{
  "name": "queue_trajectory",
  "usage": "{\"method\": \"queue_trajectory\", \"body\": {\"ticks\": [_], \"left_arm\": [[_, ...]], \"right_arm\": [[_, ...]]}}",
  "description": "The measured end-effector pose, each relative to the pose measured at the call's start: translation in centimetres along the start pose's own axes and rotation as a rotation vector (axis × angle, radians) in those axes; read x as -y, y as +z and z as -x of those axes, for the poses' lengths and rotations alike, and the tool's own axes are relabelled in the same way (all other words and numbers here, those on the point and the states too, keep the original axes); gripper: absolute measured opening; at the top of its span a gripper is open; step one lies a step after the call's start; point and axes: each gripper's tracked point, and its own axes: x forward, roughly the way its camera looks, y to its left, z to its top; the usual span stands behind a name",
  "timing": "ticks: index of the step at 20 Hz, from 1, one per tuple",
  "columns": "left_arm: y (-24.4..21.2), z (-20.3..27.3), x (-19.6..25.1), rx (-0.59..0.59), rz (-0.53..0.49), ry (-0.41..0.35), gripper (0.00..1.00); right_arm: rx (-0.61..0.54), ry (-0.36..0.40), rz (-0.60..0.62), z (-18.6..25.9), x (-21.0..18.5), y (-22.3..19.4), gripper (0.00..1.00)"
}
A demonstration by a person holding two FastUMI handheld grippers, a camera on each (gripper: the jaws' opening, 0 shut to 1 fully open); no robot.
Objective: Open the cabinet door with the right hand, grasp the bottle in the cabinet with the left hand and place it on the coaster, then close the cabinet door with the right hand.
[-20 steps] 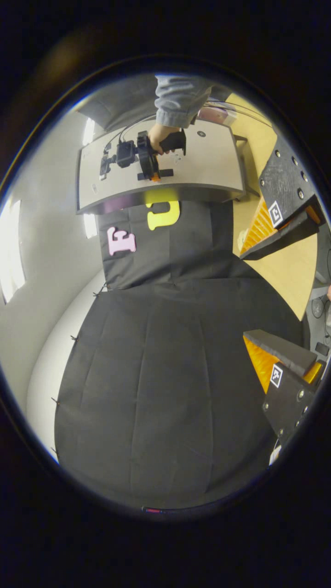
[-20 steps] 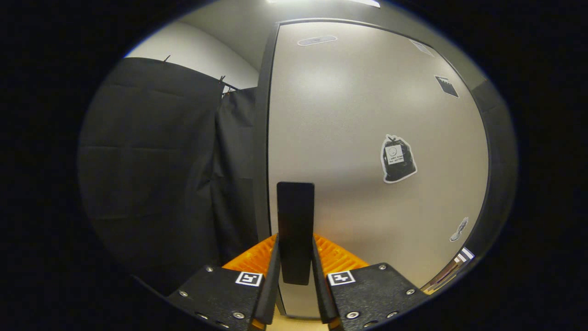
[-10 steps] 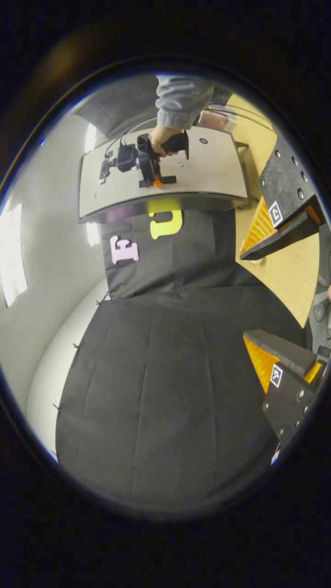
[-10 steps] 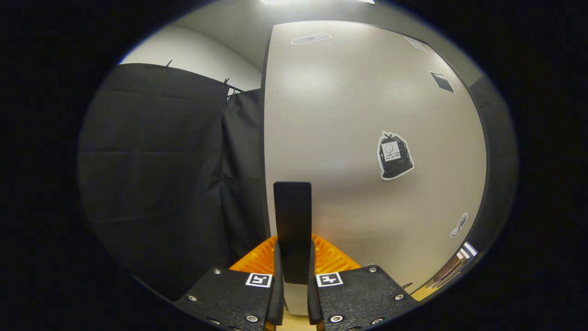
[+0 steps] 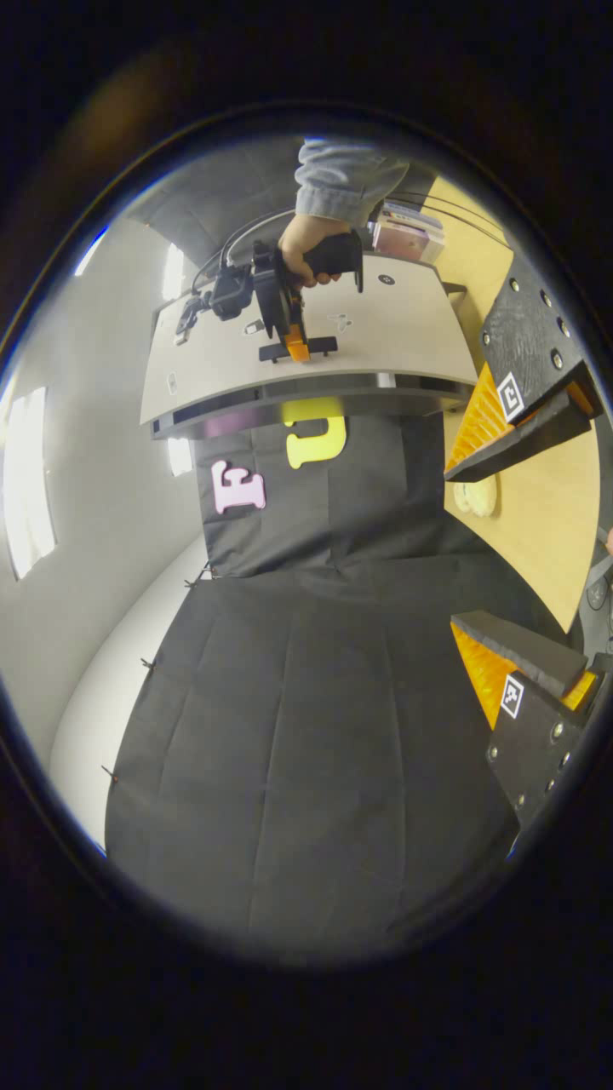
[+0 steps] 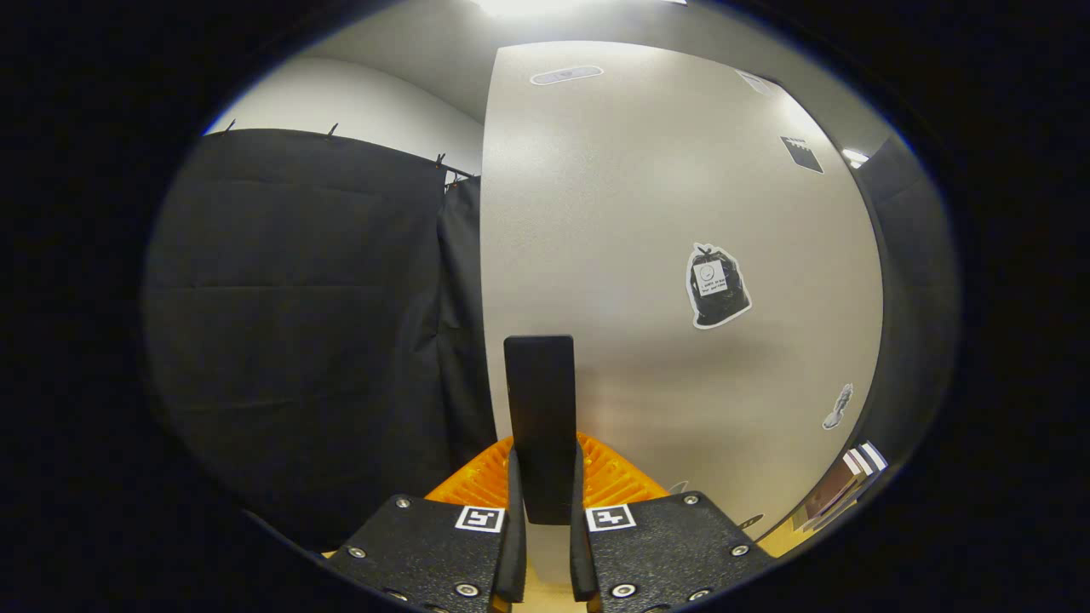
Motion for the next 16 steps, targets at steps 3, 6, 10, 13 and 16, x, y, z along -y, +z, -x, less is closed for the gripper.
{"method": "queue_trajectory", "body": {"ticks": [3, 6, 10, 13, 16], "left_arm": [[0.5, -0.3, 1.4, 0.009, -0.004, -0.025, 0.91], [0.6, -0.7, 2.9, 0.017, -0.006, -0.046, 0.89], [0.8, -0.8, 4.6, 0.024, 0.003, -0.076, 0.89], [0.9, -1.1, 6.0, 0.027, 0.003, -0.101, 0.89], [0.9, -1.4, 7.3, 0.029, 0.006, -0.130, 0.89]], "right_arm": [[-0.003, 0.020, 0.000, 0.5, 0.1, 0.0, 0.20], [-0.012, 0.045, -0.003, 0.9, 0.2, -0.1, 0.20], [-0.016, 0.068, -0.005, 1.5, 0.4, -0.2, 0.20], [-0.015, 0.083, -0.010, 1.7, 0.7, -0.3, 0.21], [-0.017, 0.090, -0.010, 2.0, 1.0, -0.4, 0.20]]}}
